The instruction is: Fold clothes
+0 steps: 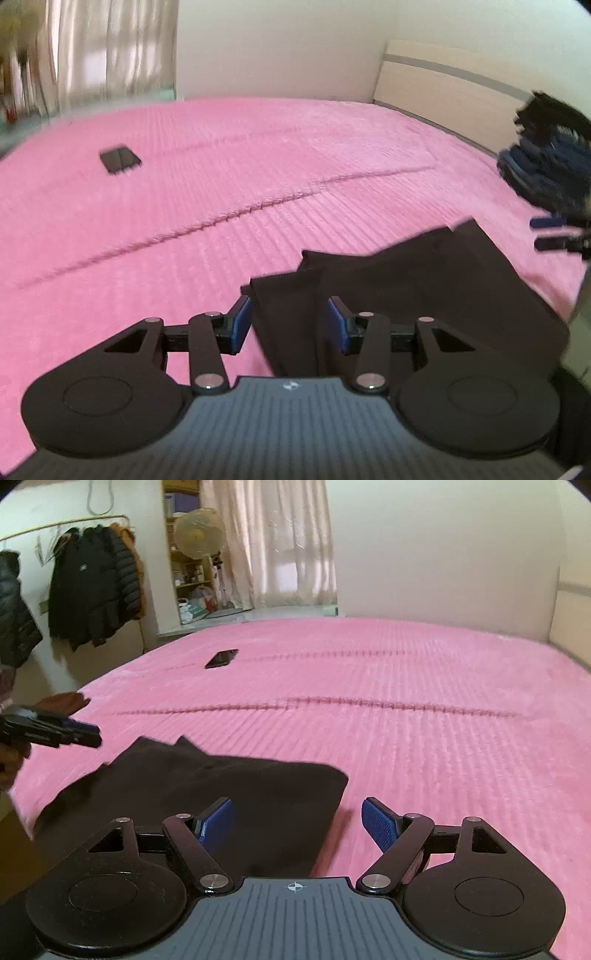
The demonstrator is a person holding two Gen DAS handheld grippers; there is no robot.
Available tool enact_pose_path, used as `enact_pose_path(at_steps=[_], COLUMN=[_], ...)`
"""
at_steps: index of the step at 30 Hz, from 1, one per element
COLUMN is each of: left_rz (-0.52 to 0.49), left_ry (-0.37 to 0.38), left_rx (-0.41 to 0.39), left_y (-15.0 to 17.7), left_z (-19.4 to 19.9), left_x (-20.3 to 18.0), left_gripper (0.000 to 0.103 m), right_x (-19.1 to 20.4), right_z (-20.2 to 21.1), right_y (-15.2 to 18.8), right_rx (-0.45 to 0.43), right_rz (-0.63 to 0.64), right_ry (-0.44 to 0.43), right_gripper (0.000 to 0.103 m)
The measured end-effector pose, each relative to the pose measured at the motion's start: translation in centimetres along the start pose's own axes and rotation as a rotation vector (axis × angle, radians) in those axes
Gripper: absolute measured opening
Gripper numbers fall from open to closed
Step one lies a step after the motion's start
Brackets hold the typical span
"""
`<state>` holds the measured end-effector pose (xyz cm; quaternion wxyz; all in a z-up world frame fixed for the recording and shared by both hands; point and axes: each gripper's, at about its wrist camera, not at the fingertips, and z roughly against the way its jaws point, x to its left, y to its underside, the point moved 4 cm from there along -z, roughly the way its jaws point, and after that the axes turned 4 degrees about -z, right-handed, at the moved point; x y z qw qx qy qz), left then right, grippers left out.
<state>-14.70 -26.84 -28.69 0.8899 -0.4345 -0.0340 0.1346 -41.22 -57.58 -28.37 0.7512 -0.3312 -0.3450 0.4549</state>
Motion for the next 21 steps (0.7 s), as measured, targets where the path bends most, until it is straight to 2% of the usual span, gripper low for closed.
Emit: enact_pose_path(at_steps=[4, 5, 6, 7, 8, 10, 12, 13, 16, 18, 21], left_rz=[0.087, 0.094, 0.102, 0.112, 0.122, 0.141, 0.161, 0.171, 0.127, 0.128, 0.192], left_ry=[0.032, 0.042, 0.051, 0.058, 0.064, 0.078, 0.092, 0.094, 0.067, 0.042, 0.036], left_rx=[0.083, 0.093, 0.102, 0.091, 0.080, 0.059, 0.036, 0.000, -0.087, -0.077, 0.004], left_y=[-0.7, -0.4, -0.1, 0.0, 0.2, 0.4, 0.6, 0.1, -1.1, -1.1, 0.2], left_z=[-5.1, -5.7, -6.2, -6.3, -6.5, -6.7, -6.9, -6.2, -3.9, -4.5, -7.3], left_x=[1.2, 1.3, 1.4, 1.5, 1.5, 1.6, 1.7, 1.9, 1.5, 2.0, 3.6], left_gripper=[0.038, 0.036, 0.030, 0.023, 0.022, 0.010, 0.006, 0.006, 0.006, 0.006, 0.007], right_x=[-2.6, -3.2, -3.8, -4.3, -4.4, -4.4, -4.4, -4.4, -4.2, -4.7, -6.7], right_z=[-3.5, -3.9, -4.1, -4.6, -4.5, -3.7, -2.8, -2.4, -1.4, -2.3, -6.0], right_y=[-1.1, -1.2, -1.2, -1.2, -1.5, -2.5, -3.4, -3.9, -5.7, -6.3, -5.0], right_rx=[0.031, 0.039, 0.047, 0.061, 0.063, 0.043, 0.023, 0.013, -0.026, -0.026, 0.061], right_rz=[-0.119, -0.147, -0.172, -0.202, -0.217, -0.223, -0.229, -0.232, -0.197, -0.176, -0.211], right_ry=[-0.047, -0.058, -0.066, -0.075, -0.081, -0.088, -0.094, -0.098, -0.101, -0.089, -0.066], right_gripper=[0.079, 0.074, 0.063, 0.030, 0.011, 0.003, 0.002, 0.002, 0.002, 0.002, 0.002])
